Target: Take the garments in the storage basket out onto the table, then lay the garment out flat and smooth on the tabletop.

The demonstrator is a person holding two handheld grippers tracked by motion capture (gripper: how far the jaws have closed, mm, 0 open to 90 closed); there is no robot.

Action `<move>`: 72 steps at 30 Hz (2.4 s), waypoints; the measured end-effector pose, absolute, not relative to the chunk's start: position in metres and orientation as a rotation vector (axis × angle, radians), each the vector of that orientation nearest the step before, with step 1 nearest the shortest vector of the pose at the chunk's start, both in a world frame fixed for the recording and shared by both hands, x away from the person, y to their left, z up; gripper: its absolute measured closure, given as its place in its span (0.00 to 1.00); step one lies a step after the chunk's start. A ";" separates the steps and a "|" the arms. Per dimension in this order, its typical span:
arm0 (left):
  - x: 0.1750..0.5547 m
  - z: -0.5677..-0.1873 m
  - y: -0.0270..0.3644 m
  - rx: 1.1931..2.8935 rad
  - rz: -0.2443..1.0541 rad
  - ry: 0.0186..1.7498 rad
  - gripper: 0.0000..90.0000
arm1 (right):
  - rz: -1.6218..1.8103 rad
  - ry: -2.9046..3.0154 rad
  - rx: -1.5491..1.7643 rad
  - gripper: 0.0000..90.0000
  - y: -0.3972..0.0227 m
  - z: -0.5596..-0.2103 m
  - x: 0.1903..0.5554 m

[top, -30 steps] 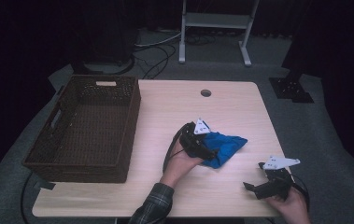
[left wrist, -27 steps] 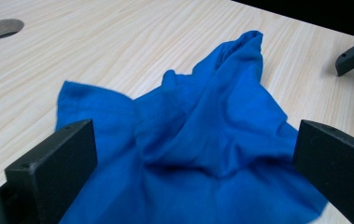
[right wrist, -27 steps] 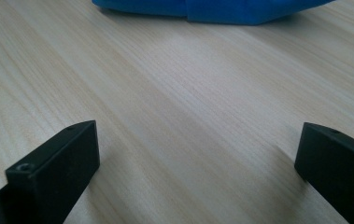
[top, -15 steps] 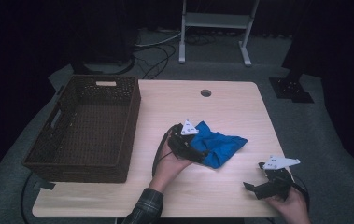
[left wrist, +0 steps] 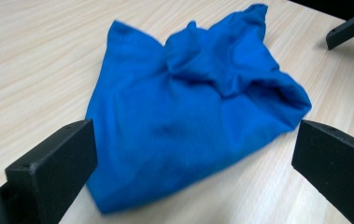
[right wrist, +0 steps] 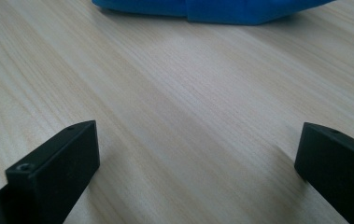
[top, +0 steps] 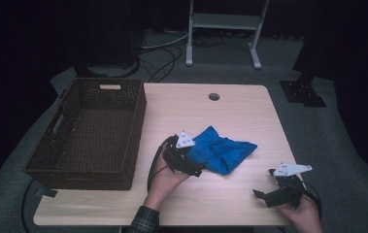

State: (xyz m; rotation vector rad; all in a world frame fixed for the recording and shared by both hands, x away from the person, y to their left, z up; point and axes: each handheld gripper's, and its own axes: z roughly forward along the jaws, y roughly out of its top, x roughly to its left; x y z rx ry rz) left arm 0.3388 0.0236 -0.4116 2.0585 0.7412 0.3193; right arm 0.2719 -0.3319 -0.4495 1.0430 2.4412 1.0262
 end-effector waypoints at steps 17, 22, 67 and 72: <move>0.301 -0.429 0.060 2.083 0.328 0.813 0.00 | 1.026 2.441 1.048 0.00 -0.332 -0.449 0.273; 0.296 -0.430 0.062 2.078 0.342 0.813 0.00 | 1.025 2.439 1.049 0.00 -0.332 -0.449 0.273; 0.286 -0.446 0.061 2.222 0.374 0.850 0.00 | 1.074 2.353 1.046 0.00 -0.332 -0.439 0.272; 0.286 -0.446 0.061 2.220 0.373 0.852 0.00 | 1.087 2.341 1.039 0.00 -0.331 -0.435 0.274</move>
